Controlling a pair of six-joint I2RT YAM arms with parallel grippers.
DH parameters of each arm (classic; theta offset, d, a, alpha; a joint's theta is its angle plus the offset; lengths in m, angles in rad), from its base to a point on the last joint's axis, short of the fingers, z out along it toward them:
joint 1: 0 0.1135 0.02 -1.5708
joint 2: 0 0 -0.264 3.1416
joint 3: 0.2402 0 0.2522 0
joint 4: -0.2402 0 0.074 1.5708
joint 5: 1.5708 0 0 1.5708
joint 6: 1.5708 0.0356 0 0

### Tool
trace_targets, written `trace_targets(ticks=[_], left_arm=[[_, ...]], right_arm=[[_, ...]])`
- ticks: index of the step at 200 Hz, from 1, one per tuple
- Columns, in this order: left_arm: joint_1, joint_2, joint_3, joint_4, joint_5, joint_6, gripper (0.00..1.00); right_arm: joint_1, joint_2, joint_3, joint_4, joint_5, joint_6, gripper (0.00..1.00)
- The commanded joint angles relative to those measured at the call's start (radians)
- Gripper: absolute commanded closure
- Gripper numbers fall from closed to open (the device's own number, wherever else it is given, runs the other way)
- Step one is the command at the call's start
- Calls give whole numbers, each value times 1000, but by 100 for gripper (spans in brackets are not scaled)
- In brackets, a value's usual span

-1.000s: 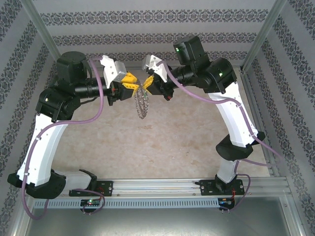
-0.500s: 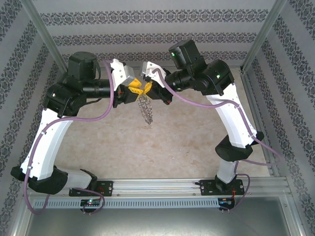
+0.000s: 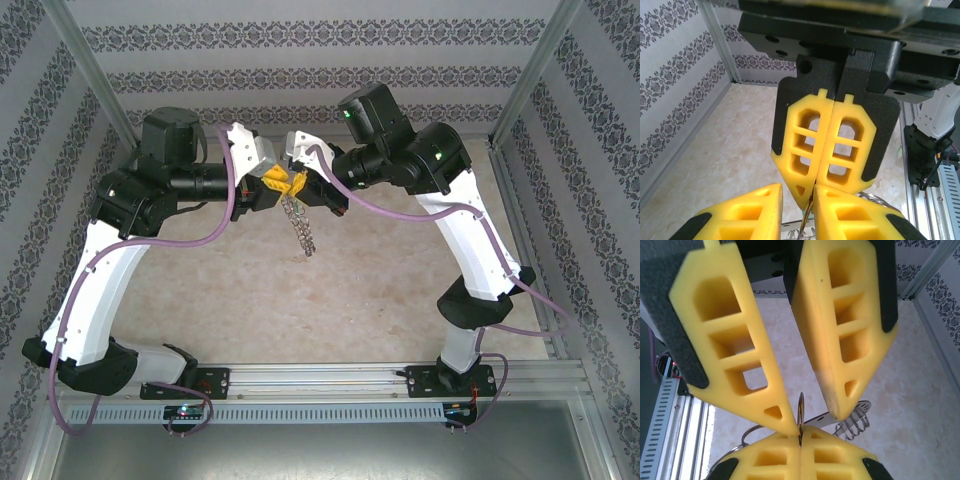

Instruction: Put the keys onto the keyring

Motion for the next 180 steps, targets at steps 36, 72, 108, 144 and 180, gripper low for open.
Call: trace_targets(ticks=[36,72,108,144,180], left_arm=[[-24,-16,-24,-54,-15,41,78],[-29,-13,-19,-52,-12,42,91],[-33,-24,-35,-53,8,32,100],[-33,-22,-18,-33,19,17,100],[-10,-21,6,30,67,-46,100]], right_arm=[[19,-53,-9,-4,-9,-31,100],[29,-51,-10,-8,-1,-38,100],[30,-57,-10,-7,8,-41,100],[32,-61,-13,-1,21,-33,100],[30,-108,-73,31,65,7,85]])
